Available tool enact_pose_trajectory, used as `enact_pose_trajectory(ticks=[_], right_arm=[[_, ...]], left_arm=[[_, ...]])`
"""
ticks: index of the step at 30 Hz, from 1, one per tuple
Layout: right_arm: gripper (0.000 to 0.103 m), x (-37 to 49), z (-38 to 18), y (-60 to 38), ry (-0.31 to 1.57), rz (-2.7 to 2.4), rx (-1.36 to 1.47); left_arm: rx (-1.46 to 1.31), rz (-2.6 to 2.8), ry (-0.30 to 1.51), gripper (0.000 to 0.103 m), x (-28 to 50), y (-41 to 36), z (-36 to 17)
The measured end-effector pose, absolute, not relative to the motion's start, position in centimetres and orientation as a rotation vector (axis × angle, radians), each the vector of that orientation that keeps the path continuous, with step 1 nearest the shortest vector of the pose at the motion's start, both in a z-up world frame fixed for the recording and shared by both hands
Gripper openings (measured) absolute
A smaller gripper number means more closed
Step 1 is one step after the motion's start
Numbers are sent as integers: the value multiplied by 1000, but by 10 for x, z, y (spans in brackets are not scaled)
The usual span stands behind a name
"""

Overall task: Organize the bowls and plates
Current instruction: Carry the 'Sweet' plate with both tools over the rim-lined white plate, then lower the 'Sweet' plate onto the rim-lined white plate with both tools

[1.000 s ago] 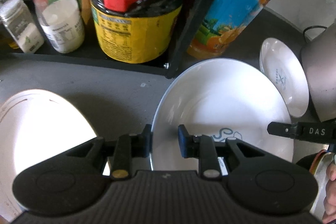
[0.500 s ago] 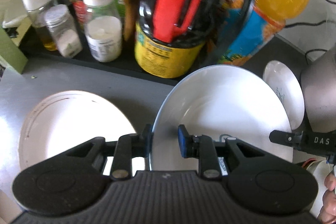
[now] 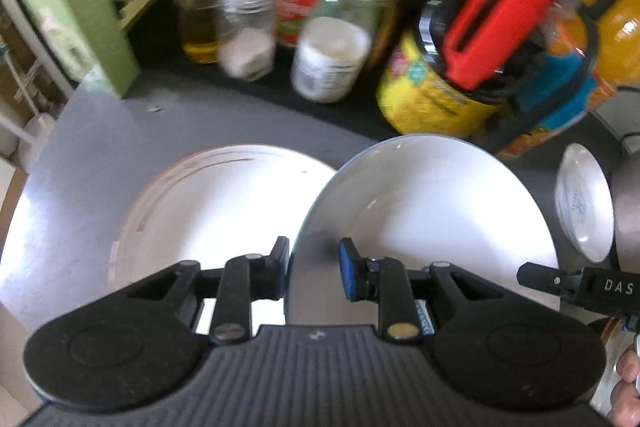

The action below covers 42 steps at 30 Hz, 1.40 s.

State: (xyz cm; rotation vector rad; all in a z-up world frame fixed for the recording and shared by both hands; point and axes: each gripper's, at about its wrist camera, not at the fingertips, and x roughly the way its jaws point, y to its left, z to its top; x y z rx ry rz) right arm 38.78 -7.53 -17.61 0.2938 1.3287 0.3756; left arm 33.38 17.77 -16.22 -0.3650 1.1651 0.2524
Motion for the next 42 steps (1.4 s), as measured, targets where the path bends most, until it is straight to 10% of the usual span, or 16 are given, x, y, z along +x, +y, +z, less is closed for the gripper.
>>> enact_pose_trajectory(ticks=[42], right_arm=[[16,361,-201,32,1324,380,208]], left_arm=[[-473,304,1192,26,303,273,-197]])
